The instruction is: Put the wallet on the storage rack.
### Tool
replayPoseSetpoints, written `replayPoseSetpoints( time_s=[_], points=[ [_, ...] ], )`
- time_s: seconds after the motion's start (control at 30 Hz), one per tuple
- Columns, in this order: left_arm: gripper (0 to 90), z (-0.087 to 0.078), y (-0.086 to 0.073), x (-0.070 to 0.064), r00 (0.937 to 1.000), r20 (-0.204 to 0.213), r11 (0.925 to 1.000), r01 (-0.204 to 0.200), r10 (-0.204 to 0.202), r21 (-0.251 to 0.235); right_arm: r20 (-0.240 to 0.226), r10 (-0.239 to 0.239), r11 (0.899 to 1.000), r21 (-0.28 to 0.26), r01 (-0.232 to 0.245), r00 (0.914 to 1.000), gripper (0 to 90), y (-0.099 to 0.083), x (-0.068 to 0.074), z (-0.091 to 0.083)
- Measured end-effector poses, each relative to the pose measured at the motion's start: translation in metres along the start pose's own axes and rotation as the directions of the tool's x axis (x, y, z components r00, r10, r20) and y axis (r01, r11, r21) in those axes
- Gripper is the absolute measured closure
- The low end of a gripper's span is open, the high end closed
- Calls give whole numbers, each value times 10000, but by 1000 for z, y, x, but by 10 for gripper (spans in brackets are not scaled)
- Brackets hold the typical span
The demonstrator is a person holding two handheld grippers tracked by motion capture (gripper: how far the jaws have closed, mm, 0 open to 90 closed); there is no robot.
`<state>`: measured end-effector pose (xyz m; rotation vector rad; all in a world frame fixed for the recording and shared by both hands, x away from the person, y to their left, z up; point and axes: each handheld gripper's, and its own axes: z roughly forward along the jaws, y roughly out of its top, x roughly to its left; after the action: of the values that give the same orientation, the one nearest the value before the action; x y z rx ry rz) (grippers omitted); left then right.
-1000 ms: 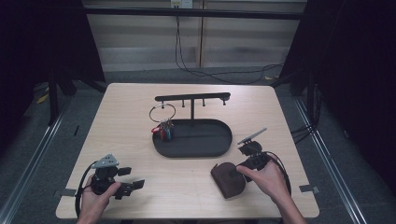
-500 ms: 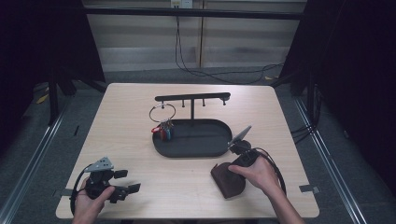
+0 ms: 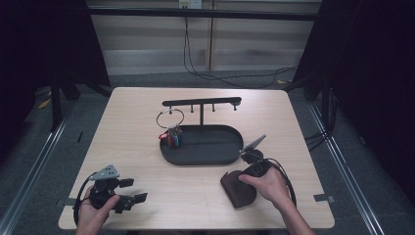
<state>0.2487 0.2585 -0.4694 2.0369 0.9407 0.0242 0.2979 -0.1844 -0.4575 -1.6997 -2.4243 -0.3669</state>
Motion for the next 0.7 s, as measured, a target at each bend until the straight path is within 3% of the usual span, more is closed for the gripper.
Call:
replayPoseSetpoints(
  time_s=[0.23, 0.37, 0.47, 0.7],
  points=[
    [165, 1, -1, 0, 10000, 38, 9999, 44, -44, 103, -456, -12, 10000, -43, 10, 9990, 391, 0, -7, 1],
    [165, 1, -1, 0, 10000, -29, 9999, 22, -21, 130, -545, 142, 9990, -407, -164, 9984, 545, -2, -13, -4],
    [165, 1, -1, 1, 10000, -21, 9999, 30, -30, 108, -775, 329, 9985, -411, -361, 9964, 584, -2, -19, -5],
    [169, 0, -2, 2, 9999, 8, 9999, 117, -118, 57, -739, 359, 9978, -525, -398, 9966, 679, 0, -20, -10]
  ],
)
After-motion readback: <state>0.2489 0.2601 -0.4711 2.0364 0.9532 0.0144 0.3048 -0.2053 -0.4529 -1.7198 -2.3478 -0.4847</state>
